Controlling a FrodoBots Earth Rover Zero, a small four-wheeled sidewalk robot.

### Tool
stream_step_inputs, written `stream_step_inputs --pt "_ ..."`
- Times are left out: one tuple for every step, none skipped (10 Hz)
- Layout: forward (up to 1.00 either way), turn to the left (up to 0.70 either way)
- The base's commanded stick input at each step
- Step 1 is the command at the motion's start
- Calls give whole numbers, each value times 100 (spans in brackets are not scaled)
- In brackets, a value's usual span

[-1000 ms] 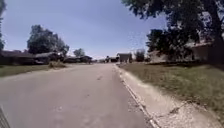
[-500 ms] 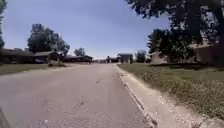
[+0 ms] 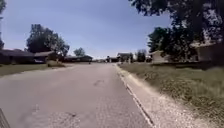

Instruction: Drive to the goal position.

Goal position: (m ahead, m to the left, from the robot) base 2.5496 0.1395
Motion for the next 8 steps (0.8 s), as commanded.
stream_step_inputs --pt "70 0" --pt "70 0" --pt "70 0" --pt "70 0" --pt "70 0" --pt "70 0" --pt "70 0" --pt "70 0"
